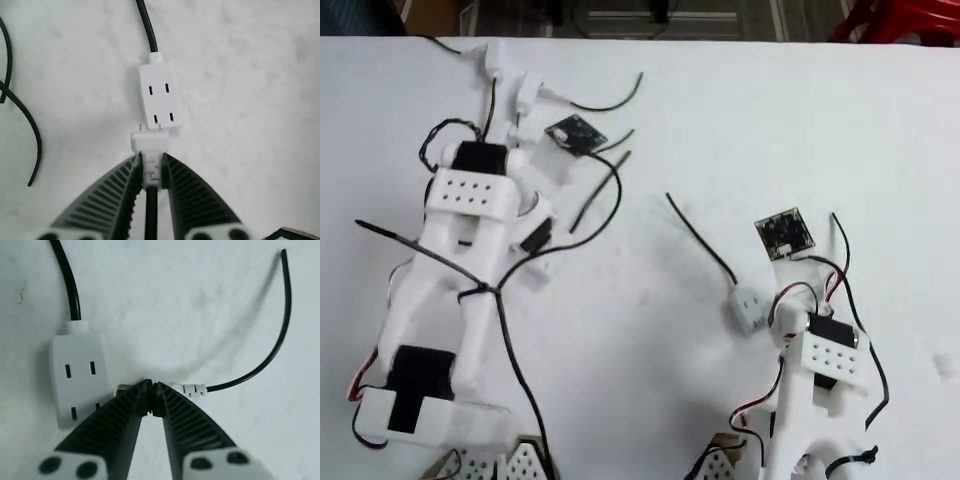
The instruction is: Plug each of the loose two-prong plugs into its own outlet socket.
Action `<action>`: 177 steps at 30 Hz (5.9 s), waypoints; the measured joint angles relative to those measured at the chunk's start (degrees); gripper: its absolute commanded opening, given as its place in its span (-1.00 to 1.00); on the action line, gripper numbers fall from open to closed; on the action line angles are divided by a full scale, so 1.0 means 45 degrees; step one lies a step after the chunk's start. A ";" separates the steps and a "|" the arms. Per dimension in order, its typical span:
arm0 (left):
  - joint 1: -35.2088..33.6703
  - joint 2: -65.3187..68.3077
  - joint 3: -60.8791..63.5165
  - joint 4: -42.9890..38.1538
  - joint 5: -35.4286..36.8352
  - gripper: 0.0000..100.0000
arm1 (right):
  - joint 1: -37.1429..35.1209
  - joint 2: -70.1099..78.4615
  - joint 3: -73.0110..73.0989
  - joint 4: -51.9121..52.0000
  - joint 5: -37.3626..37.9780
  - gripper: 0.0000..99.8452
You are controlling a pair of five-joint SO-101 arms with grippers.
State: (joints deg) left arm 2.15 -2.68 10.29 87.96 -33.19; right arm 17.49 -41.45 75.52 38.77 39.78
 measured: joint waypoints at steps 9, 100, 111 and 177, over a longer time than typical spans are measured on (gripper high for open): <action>0.0020 0.0000 0.1661 -0.1407 0.0000 -0.95 | 0.0000 0.0000 0.0000 0.0000 0.0000 -0.96; 0.0137 0.4786 -0.2247 0.2325 -0.1661 -0.65 | -0.0254 -0.0020 0.0195 0.0000 -0.0020 -0.96; 0.0117 0.4864 0.0488 -0.1348 -0.1661 -0.65 | -0.0254 -0.0020 0.0195 0.0000 -0.0020 -0.96; 0.8967 -2.2154 1.5179 -1.3206 0.4923 -0.95 | -0.1094 -0.1758 -0.2930 0.3380 0.0000 -0.96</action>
State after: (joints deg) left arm 42.51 -102.37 78.59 28.53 -11.03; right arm 12.57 -49.36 62.33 53.98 39.78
